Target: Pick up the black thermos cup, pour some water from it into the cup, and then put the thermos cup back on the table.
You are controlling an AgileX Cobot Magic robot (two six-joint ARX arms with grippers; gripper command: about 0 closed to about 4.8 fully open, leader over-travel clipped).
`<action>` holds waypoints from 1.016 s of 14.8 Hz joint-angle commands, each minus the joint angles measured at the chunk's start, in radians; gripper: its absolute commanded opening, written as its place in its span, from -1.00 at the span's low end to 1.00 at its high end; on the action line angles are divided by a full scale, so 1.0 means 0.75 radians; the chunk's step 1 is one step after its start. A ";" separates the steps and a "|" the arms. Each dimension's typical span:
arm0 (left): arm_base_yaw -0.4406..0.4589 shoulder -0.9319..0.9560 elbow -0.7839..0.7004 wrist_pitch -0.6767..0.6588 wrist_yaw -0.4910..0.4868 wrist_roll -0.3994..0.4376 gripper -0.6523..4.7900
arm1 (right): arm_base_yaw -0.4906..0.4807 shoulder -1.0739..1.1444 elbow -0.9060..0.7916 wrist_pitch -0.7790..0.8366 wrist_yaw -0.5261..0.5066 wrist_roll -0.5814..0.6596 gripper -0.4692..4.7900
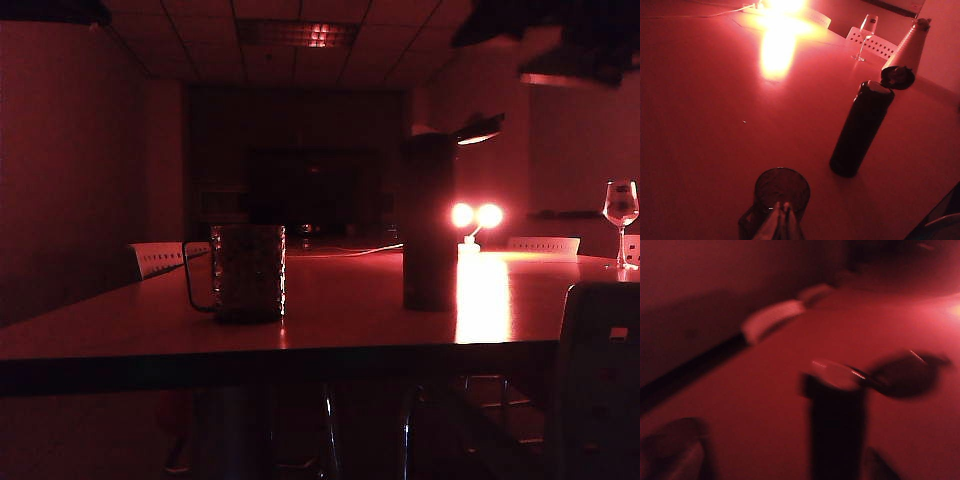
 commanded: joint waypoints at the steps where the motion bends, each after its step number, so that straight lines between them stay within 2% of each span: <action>1: -0.002 0.002 0.008 0.017 0.004 0.001 -0.78 | 0.028 0.136 0.005 0.144 0.125 0.016 1.00; 3: -0.002 0.001 0.009 0.017 -0.012 0.001 -0.78 | 0.028 0.286 0.005 0.296 0.127 0.016 1.00; 5: -0.002 0.002 0.008 0.017 -0.017 0.001 -0.78 | 0.028 0.403 0.012 0.396 0.204 0.015 1.00; 8: -0.002 0.018 0.009 0.013 -0.015 0.007 -0.78 | 0.029 0.544 0.072 0.424 0.218 0.016 1.00; 12: -0.006 0.137 0.016 -0.005 0.076 0.007 -0.78 | 0.029 0.686 0.185 0.453 0.205 0.016 1.00; 13: -0.018 0.156 0.016 -0.005 0.073 0.016 -0.78 | 0.029 0.710 0.204 0.452 0.207 0.015 1.00; 15: -0.081 0.190 0.016 -0.025 0.060 0.128 -0.78 | 0.030 0.762 0.255 0.453 0.204 0.015 1.00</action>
